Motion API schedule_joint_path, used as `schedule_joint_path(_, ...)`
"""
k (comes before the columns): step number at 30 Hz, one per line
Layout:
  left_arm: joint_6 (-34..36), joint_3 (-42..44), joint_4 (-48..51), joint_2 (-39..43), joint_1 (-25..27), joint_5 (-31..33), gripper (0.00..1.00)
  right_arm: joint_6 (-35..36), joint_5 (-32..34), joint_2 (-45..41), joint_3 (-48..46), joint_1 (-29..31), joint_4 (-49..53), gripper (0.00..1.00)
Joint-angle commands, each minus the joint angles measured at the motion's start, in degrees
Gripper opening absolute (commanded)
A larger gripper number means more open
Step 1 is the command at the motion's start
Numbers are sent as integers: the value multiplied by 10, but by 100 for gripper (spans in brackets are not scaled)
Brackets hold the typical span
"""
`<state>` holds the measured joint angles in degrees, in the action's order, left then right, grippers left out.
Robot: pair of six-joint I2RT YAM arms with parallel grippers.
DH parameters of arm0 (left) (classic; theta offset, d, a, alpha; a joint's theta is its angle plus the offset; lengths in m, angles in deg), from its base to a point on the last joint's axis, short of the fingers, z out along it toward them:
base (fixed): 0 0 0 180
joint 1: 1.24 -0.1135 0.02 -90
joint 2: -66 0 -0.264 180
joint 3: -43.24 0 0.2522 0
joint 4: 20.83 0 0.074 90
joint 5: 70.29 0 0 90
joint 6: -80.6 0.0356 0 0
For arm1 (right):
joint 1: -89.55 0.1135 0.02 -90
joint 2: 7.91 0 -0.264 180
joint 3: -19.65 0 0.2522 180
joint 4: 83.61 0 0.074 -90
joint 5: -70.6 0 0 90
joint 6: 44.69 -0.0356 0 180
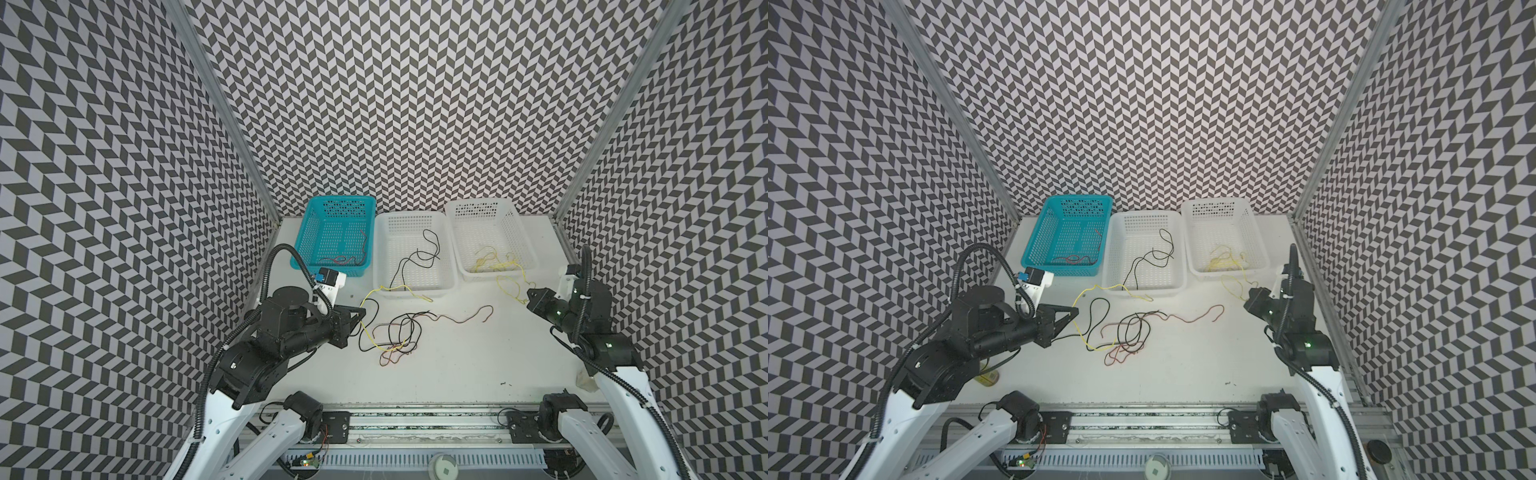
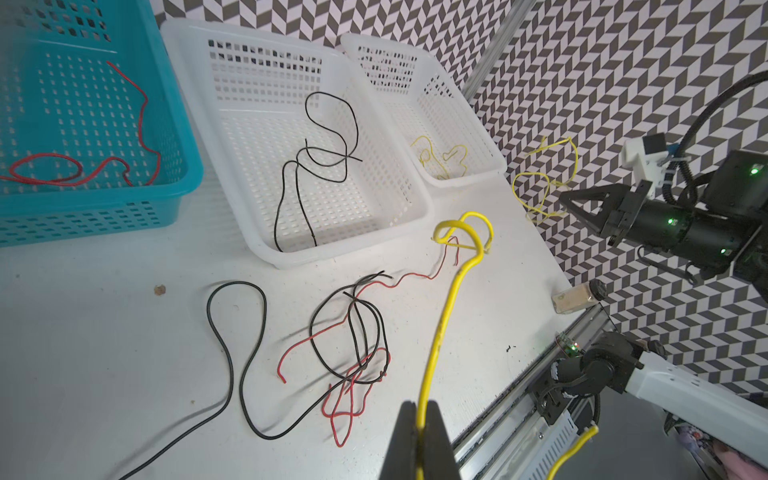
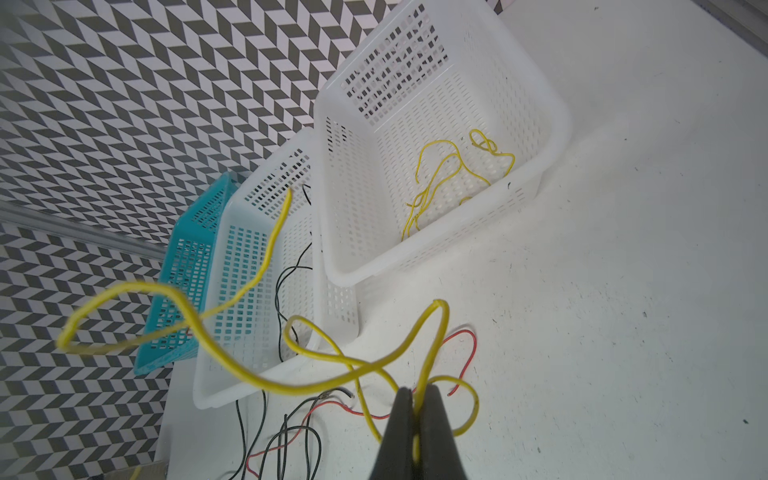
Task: Untangle the cables
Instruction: 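Carry the yellow wire with the right gripper to the farthest white basket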
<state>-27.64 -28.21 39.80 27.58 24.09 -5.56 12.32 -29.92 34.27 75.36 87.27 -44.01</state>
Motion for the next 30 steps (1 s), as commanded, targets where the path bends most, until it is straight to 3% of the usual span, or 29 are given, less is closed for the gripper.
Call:
schedule_joint_path(1, 11, 18, -32, -4, 6, -17, 0, -11, 5, 16, 29, -3, -55, 0)
schedule_joint_path(14, 17, 77, -67, -27, 104, 74, 0, -34, 64, 221, 156, 6, -127, 0)
schedule_joint_path(21, 23, 87, -69, -29, 105, 86, 0, -37, 112, 368, 237, 15, -143, 0)
schedule_joint_path(30, 23, 86, -67, -45, 106, 80, 0, -14, 142, 499, 336, 35, -134, 0)
